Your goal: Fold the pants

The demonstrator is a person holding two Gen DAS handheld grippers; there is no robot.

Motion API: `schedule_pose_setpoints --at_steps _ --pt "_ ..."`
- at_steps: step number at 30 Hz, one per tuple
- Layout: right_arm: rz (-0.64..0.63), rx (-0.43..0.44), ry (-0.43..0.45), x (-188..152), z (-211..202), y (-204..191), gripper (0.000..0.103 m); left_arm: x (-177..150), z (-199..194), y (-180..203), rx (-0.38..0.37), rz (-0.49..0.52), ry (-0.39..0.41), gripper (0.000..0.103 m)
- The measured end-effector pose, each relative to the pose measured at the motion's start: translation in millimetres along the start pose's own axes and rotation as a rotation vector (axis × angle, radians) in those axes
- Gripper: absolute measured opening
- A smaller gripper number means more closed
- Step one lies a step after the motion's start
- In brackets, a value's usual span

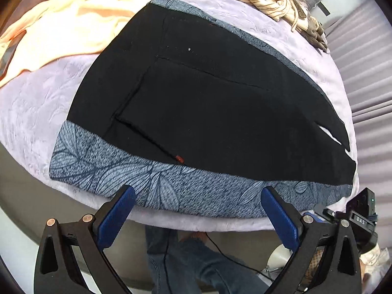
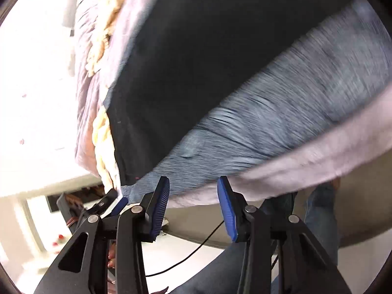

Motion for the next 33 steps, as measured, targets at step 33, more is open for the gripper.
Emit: schedule_pose_setpoints --at_steps 33 --pt "-0.013 0.221 -0.030 17 46 -65 0.051 14 29 -34 -0.157 -0.373 -0.020 0.081"
Point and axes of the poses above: each gripper's, at about its wrist camera, not at the fingertips, and z roughly the way its jaws point, y to its right, x to its top, the point moved 10 cm from there along z, roughly the way its jaws point, and after that the axes turned 9 degrees about y, right-handed, at the moved point
